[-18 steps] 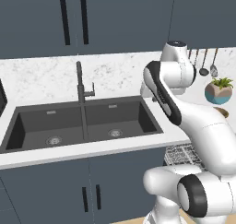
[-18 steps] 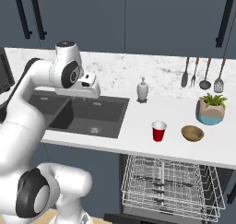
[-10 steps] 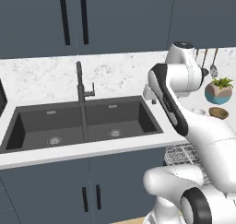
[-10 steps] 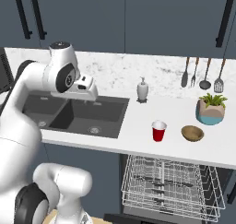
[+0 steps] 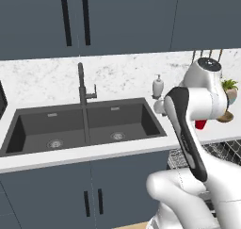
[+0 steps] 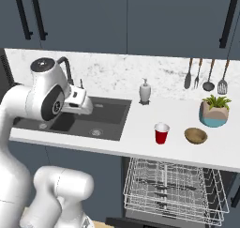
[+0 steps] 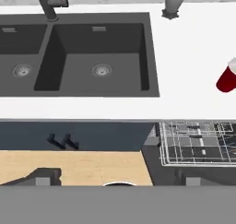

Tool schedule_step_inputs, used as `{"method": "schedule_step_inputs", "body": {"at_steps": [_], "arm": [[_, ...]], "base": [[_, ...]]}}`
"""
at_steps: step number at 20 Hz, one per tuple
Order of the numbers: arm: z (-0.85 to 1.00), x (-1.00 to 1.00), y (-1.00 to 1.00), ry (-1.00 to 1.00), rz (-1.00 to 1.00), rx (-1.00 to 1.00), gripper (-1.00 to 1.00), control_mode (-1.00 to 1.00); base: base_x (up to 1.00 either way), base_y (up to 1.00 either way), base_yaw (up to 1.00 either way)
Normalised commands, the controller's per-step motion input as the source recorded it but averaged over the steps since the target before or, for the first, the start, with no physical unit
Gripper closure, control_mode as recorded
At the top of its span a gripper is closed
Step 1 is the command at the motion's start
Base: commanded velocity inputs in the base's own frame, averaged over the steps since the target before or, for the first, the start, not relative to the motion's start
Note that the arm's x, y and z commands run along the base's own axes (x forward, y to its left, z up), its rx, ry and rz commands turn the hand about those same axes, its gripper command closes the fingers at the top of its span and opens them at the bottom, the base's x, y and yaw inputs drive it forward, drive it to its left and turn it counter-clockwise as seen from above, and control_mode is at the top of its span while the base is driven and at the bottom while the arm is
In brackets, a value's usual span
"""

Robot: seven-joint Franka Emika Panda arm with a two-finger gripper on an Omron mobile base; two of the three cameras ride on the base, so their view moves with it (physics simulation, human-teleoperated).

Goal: Pick up the cup and bowl from the counter, place them in the dishwasher, and close the dishwasher door.

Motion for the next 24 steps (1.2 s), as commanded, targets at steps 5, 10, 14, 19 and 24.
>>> {"method": "schedule_step_inputs", "body": {"at_steps": [5, 10, 14, 19, 24], "arm": [[-0.01, -0.50, 0.00, -0.27, 0.00, 0.00, -1.00, -1.00], [0.00, -0.09, 0.01, -0.10, 0.00, 0.00, -1.00, 1.00], [0.00, 0.00, 0.00, 0.00, 0.00, 0.00, -1.00, 1.00], [0.00, 0.00, 0.00, 0.00, 0.00, 0.00, -1.00, 1.00], [0.00, 0.00, 0.00, 0.00, 0.00, 0.00, -1.00, 1.00]], "base": [[0.00, 0.00, 0.00], [0.00, 0.00, 0.00], [0.00, 0.15, -0.12], [-0.01, 0.46, -0.54], [0.00, 0.68, -0.75]]}}
